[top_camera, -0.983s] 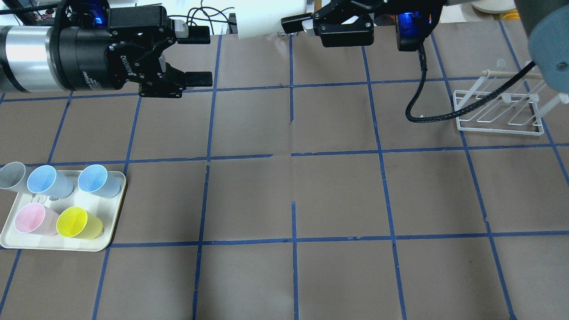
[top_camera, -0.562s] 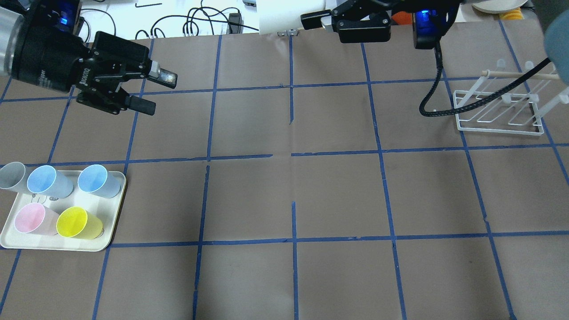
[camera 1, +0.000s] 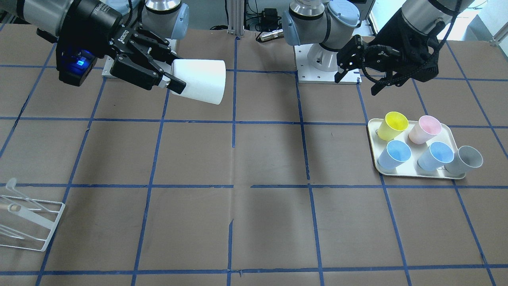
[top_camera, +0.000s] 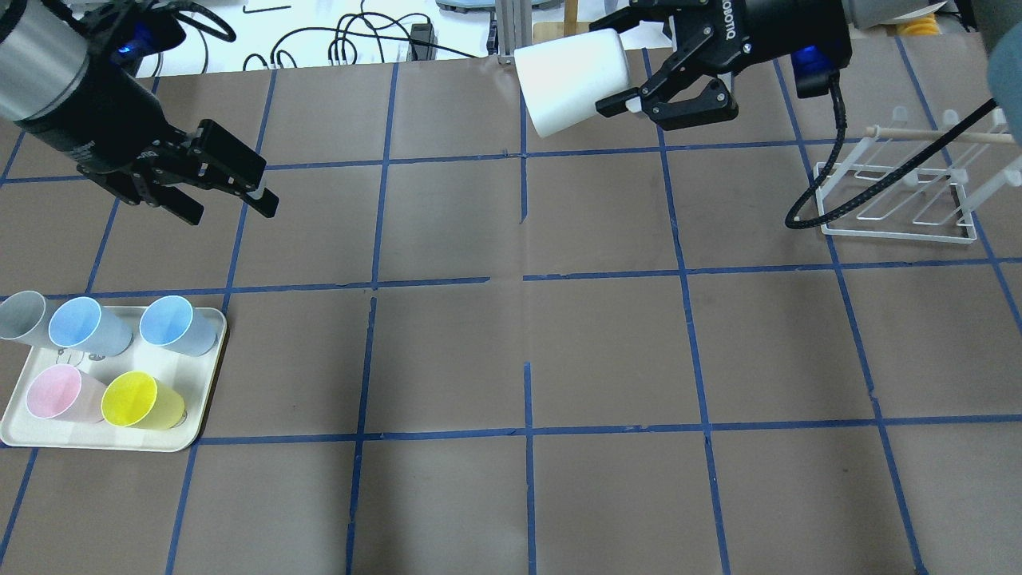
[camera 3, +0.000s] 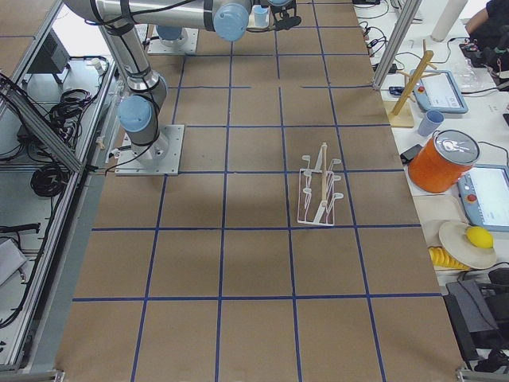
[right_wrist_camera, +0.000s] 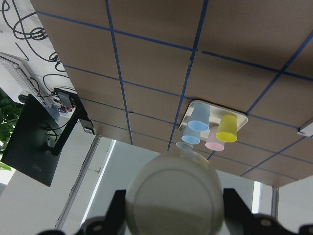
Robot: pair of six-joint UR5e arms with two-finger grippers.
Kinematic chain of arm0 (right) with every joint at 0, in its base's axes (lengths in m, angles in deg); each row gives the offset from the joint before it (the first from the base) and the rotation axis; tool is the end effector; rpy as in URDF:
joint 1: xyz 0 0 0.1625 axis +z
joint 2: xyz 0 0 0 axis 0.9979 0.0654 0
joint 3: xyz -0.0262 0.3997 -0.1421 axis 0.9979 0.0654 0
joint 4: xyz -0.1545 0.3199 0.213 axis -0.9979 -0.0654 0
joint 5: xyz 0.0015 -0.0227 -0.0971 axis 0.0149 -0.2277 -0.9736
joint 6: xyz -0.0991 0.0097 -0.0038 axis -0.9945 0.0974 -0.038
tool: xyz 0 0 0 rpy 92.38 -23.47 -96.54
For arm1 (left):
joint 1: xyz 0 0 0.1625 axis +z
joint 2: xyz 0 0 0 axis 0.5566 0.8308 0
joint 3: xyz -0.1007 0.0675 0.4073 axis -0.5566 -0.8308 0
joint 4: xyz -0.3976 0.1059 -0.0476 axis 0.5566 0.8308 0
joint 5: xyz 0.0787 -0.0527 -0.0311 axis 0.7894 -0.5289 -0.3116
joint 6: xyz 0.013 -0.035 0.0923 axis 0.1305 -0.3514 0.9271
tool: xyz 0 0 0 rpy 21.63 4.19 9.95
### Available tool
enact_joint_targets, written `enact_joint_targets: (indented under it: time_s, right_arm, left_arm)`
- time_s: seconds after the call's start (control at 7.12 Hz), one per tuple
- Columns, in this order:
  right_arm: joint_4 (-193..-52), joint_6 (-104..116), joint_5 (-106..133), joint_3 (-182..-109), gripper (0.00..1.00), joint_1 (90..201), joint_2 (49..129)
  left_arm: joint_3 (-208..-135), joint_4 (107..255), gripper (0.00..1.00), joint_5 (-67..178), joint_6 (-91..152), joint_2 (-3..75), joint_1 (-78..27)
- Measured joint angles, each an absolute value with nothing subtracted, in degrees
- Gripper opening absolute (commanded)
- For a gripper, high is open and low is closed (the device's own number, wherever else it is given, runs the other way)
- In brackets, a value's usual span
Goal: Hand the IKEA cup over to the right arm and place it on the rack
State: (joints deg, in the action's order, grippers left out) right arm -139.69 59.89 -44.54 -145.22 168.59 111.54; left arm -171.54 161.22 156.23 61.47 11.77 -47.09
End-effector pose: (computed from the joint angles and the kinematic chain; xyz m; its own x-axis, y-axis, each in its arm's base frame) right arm 0.1491 -0.5041 0.5298 -0.0672 0.9445 -0.3214 0.5846 0.2983 0.7545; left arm -0.0793 -0.4692 0.5087 -0.9725 0.1225 0.1978 0.1231 0.9924 -0.0095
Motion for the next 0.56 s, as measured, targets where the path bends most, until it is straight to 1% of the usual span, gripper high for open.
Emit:
enact_joint_targets:
  time_s: [0.28,0.56]
  right_arm:
    - [-143.0,51.8,-51.9,-145.2,0.22,168.1,111.5]
    - [-143.8,38.1,-64.0,-145.2,0.23,167.9,111.0]
  left_arm:
    - [-171.0,156.7,1.0,165.2,53.9,13.2,-52.5]
    - [-168.4,155.3,1.0,167.5,43.9,14.9,-54.7]
